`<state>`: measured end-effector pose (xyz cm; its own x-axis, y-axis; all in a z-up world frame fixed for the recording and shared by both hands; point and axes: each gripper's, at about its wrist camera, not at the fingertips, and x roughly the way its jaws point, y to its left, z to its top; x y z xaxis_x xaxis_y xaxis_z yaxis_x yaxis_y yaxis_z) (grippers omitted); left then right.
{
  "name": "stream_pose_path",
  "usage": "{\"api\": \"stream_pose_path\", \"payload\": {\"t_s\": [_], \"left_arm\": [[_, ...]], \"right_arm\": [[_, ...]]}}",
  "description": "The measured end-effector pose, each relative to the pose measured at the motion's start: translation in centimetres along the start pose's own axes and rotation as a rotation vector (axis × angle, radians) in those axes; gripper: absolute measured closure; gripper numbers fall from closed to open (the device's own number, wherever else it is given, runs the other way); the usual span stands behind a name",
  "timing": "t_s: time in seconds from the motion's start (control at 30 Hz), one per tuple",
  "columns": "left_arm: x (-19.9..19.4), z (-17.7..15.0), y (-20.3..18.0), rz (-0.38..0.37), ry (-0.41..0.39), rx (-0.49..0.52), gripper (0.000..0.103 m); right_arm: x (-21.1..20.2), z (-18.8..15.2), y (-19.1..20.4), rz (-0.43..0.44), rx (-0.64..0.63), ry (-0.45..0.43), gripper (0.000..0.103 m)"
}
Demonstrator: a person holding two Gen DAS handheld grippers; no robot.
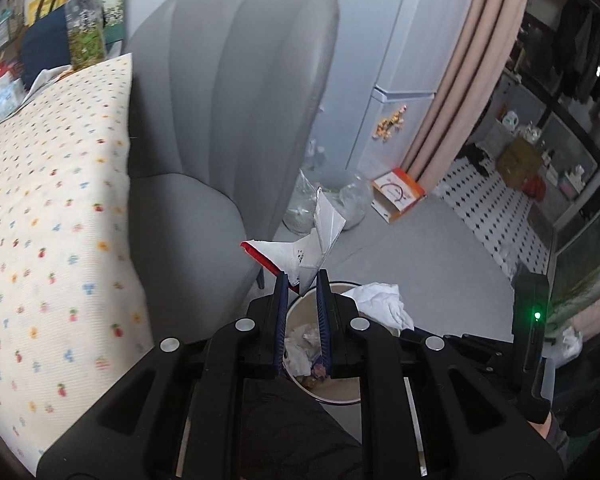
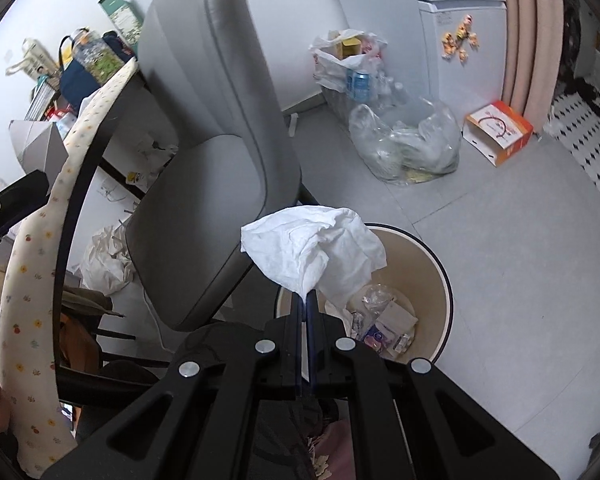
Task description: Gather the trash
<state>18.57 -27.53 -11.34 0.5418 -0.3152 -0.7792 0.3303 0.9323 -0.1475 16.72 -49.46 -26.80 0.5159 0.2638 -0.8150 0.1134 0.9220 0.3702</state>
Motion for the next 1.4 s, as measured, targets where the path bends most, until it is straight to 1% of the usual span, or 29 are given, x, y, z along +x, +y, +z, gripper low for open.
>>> {"api": "stream_pose_path", "payload": {"t_s": [0.43, 0.53, 0.57, 0.6, 0.63, 0.67, 0.73, 0.83, 1.1, 1.17, 1.2, 1.23, 1.3, 1.33, 1.4], "left_arm": [[2.5, -0.2, -1.9, -0.012, 0.063, 0.049, 0.088], [2.9, -0.2, -2.3, -0.009, 0.075, 0.056, 0.088], [3.0, -0.2, -2.5, -0.007, 0.078, 0.057, 0.088], [3.1, -0.2, -2.6, -0.008, 0.081, 0.058, 0.088], [3.2, -0.2, -2.7, -0.008, 0.084, 0.06, 0.088], [3.3, -0.2, -2.9, -0.009, 0.086, 0.065, 0.088], [3.4, -0.2, -3.3, -0.011, 0.089, 0.075, 0.088], [3.8, -0.1, -4.0, -0.02, 0.099, 0.087, 0.088], [4.9, -0.1, -6.9, -0.067, 0.122, 0.129, 0.088], [5.3, -0.1, -7.8, -0.088, 0.141, 0.138, 0.086], [5.5, -0.1, -8.1, -0.094, 0.153, 0.14, 0.077], [5.7, -0.1, -8.3, -0.094, 0.168, 0.14, 0.056], [5.5, -0.1, -8.3, -0.095, 0.149, 0.123, 0.029], [5.1, 0.0, -8.0, -0.094, 0.122, 0.108, 0.027], [5.0, 0.2, -7.8, -0.086, 0.123, 0.099, 0.027]], "right_arm": [[1.4, -0.8, -2.9, 0.008, 0.066, 0.013, 0.099], [2.1, -1.1, -3.8, 0.008, 0.091, 0.032, 0.095], [2.5, -1.2, -4.2, 0.014, 0.105, 0.047, 0.085], [2.7, -1.3, -4.4, 0.019, 0.11, 0.052, 0.071], [2.5, -1.4, -4.6, 0.012, 0.116, 0.038, 0.042], [2.2, -1.5, -4.8, -0.003, 0.115, 0.017, 0.037], [2.0, -1.5, -5.0, -0.008, 0.116, 0.008, 0.037], [1.4, -1.5, -6.0, -0.018, 0.151, -0.002, 0.037], [-2.6, -1.5, -9.1, -0.066, 0.201, -0.08, 0.037], [-3.6, -1.7, -9.9, -0.077, 0.216, -0.095, 0.037], [-3.9, -1.8, -10.2, -0.081, 0.221, -0.1, 0.037], [-4.2, -1.8, -10.5, -0.085, 0.225, -0.105, 0.037], [-4.7, -2.1, -10.9, -0.092, 0.23, -0.112, 0.037], [-4.8, -2.1, -11.0, -0.093, 0.231, -0.113, 0.037], [-4.9, -2.2, -11.0, -0.094, 0.232, -0.115, 0.037]]}}
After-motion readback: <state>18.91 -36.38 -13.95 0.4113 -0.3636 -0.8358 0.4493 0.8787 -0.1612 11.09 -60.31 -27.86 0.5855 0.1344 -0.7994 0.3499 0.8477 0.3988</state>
